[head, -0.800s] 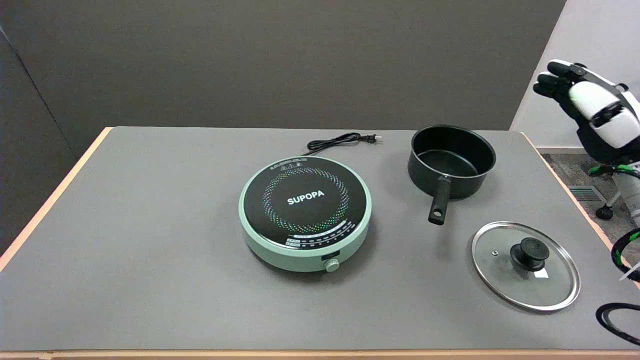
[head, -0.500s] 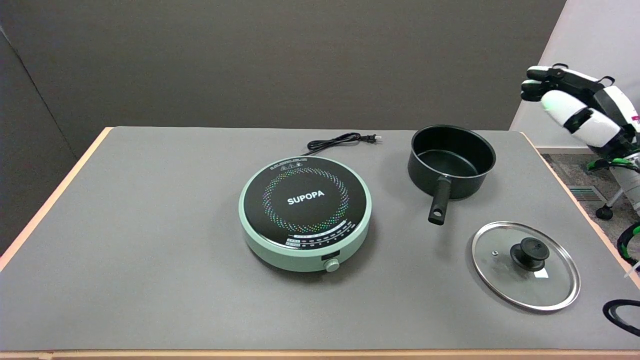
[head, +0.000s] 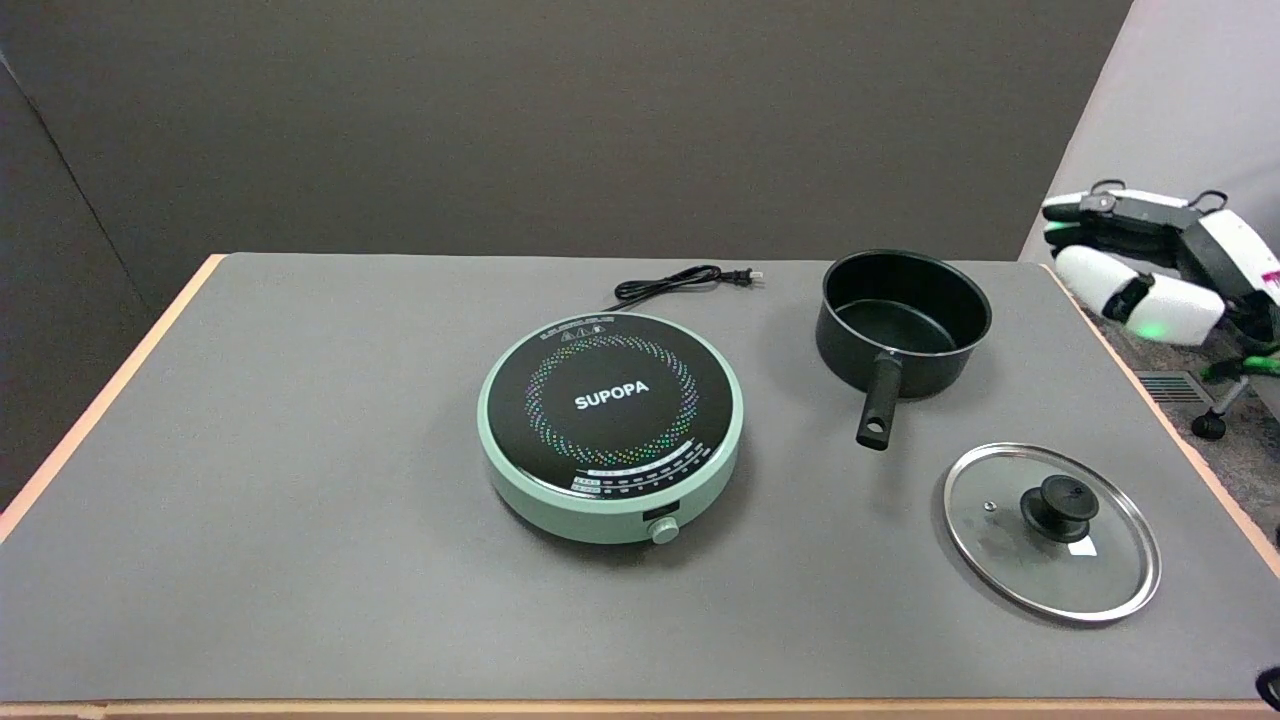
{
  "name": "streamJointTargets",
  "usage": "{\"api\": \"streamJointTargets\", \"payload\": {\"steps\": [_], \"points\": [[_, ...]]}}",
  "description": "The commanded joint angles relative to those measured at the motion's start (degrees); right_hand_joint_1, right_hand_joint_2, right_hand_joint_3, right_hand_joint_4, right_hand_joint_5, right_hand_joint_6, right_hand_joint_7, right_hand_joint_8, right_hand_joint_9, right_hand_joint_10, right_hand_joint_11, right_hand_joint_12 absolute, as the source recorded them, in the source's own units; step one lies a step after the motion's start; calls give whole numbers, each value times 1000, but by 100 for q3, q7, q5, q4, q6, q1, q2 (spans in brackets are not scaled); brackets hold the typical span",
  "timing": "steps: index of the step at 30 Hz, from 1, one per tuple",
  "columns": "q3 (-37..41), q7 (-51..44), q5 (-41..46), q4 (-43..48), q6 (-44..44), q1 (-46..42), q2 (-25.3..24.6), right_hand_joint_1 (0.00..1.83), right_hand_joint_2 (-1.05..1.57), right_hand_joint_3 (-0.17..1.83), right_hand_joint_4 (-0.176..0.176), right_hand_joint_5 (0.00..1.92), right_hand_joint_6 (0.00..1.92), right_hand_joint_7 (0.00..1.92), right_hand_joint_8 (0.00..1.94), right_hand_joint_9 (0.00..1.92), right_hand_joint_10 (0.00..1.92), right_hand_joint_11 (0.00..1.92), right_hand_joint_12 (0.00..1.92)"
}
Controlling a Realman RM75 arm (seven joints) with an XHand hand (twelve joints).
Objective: Pick up the pot lid.
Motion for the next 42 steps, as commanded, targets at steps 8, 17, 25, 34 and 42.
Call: {"api": "streamJointTargets", "payload": {"steps": [8,17,25,34,42], "points": [[618,-607,-1409,-807,-1067,-1450,-1372,633,624,758,55,664,368,787,305,735,563,423,890],[296,-149,-1863,-658,-1310,-1497,-1373,621,617,754,55,658,359,786,304,735,564,422,893],[-288,-234,-1930,-385,-1594,-1493,-1354,510,584,737,59,608,291,732,268,701,521,376,794],[-364,-651,-2140,187,-1242,-1479,-1335,459,504,810,59,537,233,659,200,611,459,303,673],[-141,-843,-2371,496,-992,-1496,-1380,479,518,756,51,491,217,593,212,568,365,258,557]]}}
